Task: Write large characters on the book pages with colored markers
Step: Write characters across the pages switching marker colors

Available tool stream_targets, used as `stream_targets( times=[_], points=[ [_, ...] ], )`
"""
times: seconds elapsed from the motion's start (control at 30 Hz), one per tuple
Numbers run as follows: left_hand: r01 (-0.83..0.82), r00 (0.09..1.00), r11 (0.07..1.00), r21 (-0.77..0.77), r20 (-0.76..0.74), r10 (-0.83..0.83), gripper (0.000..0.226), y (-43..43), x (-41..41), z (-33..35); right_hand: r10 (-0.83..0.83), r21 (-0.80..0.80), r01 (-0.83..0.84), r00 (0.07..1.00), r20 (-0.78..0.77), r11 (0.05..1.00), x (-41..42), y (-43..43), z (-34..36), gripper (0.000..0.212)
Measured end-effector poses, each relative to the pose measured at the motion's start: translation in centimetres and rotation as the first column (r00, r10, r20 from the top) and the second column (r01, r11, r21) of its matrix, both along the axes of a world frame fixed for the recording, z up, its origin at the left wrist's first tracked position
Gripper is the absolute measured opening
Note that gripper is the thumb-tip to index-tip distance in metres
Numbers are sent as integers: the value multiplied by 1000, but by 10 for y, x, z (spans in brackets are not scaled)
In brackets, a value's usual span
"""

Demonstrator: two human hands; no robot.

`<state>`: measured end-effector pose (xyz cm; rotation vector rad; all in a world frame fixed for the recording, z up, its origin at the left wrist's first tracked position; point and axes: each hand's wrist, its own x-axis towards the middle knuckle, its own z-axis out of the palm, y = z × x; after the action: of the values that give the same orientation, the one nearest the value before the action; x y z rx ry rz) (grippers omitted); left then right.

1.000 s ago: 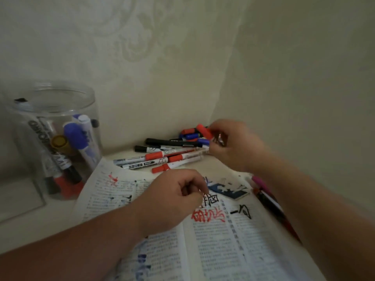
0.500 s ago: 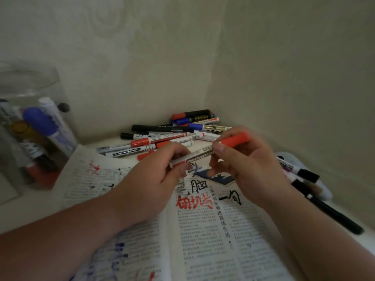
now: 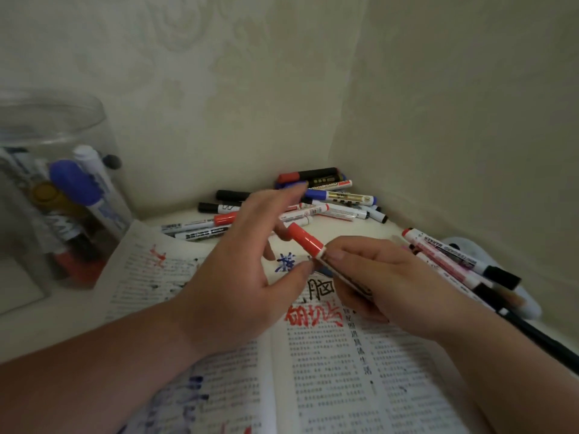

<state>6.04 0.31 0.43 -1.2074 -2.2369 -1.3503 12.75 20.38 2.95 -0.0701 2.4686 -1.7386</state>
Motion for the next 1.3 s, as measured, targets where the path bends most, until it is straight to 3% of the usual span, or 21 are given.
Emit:
stream_targets(
  times=[0.1, 0.17, 0.23, 0.3, 0.37, 0.43, 0.5, 0.67, 0.77, 0.9, 1.03, 1.1, 1.13, 1.17, 1.23, 1.3],
  points=[
    [40, 998, 992, -122, -40, -45, 34, 1, -4, 0, 49, -94, -47, 998, 26, 994, -2, 5, -1, 17],
    [48, 998, 986, -160, -27, -53, 24, 1, -5, 0, 94, -234, -85, 995, 29, 969, -1, 15, 1, 35],
    [40, 999, 985, -166, -11, -42, 20, 1, -4, 1, 199, -491, -159, 979, 31, 857, 1, 25, 6, 56],
    [60, 998, 978, -200, 1, -61, 21, 3, -4, 0, 250, -637, -220, 967, -44, 739, 2, 24, 5, 57],
    [98, 995, 960, -263, -6, -104, 25, 4, -3, -1, 141, -566, -162, 987, -81, 809, 0, 14, -1, 41],
    [115, 992, 942, -314, -6, -123, 31, 3, -1, 0, -42, -324, 4, 993, -111, 946, 0, 0, -4, 35],
    [111, 994, 943, -312, 40, -103, 33, 2, 5, 3, -139, -239, 97, 976, -165, 966, 2, -8, -3, 36],
    [129, 991, 962, -240, -5, -134, 28, 8, 18, 10, -287, -388, 154, 905, -314, 909, 9, -20, 5, 36],
    [148, 989, 961, -232, 9, -150, 37, 6, 16, 15, -294, -405, 140, 890, -348, 904, 10, -26, 4, 25],
    [191, 981, 966, -175, 45, -186, 49, 5, 16, 18, -301, -364, 154, 869, -393, 919, 12, -32, 8, 29],
    [70, 997, 994, -89, 23, -68, 68, -10, 5, 10, -534, -527, 301, 760, -371, 795, 9, -8, 21, 36],
    [-11, 994, 1000, -6, 110, 12, 79, -15, -3, 6, -461, -522, 234, 811, -360, 820, 7, 1, 18, 34],
    [-29, 987, 999, 28, 159, 24, 79, -14, -5, 5, -340, -470, 153, 875, -345, 869, 6, 3, 13, 29],
    [-26, 978, 999, 47, 207, 15, 72, -13, -5, 5, -177, -407, 39, 935, -307, 913, 4, 2, 8, 22],
    [18, 959, 999, 29, 282, -25, 51, -8, -4, 2, 121, -307, -163, 981, -153, 938, 3, -1, 1, 32],
    [82, 936, 997, -4, 343, -75, 36, -6, -3, -1, 249, -245, -251, 968, -40, 937, 4, -1, -4, 31]
  ],
)
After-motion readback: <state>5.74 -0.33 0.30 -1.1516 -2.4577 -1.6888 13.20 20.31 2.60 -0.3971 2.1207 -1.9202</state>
